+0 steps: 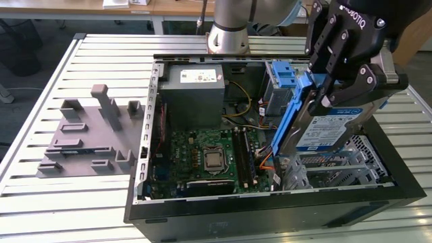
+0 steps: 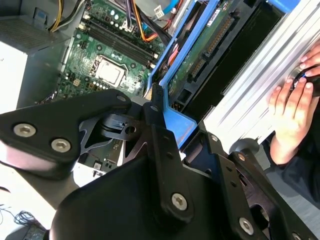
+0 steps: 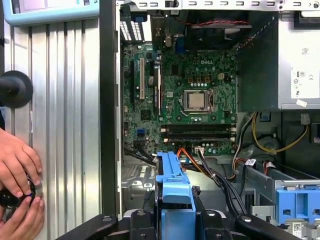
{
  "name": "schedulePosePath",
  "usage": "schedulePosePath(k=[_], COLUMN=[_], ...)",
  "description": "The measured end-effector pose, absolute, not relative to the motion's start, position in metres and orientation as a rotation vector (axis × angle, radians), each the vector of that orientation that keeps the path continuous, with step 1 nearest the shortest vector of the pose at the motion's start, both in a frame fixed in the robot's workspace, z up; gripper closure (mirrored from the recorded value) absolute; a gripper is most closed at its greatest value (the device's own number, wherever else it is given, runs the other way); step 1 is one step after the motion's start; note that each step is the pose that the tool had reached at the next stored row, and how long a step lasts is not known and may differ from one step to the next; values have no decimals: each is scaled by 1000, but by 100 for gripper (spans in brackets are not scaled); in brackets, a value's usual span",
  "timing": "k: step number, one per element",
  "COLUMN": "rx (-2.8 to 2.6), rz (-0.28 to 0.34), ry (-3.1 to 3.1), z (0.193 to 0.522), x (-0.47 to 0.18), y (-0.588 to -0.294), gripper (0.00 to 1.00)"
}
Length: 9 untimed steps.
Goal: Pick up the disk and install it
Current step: 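Insert the disk into the insertion slot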
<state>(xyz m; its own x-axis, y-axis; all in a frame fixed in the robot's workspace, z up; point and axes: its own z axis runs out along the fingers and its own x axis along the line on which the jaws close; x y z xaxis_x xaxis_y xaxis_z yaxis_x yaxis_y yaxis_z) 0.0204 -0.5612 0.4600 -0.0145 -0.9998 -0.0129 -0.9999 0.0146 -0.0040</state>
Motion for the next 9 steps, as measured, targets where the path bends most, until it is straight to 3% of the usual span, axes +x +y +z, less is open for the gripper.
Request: schedulePosePath(k=[9], rx=[-2197], rz=[10], ry=[2229], z=[458], x=[36], y=[-561], gripper=[64])
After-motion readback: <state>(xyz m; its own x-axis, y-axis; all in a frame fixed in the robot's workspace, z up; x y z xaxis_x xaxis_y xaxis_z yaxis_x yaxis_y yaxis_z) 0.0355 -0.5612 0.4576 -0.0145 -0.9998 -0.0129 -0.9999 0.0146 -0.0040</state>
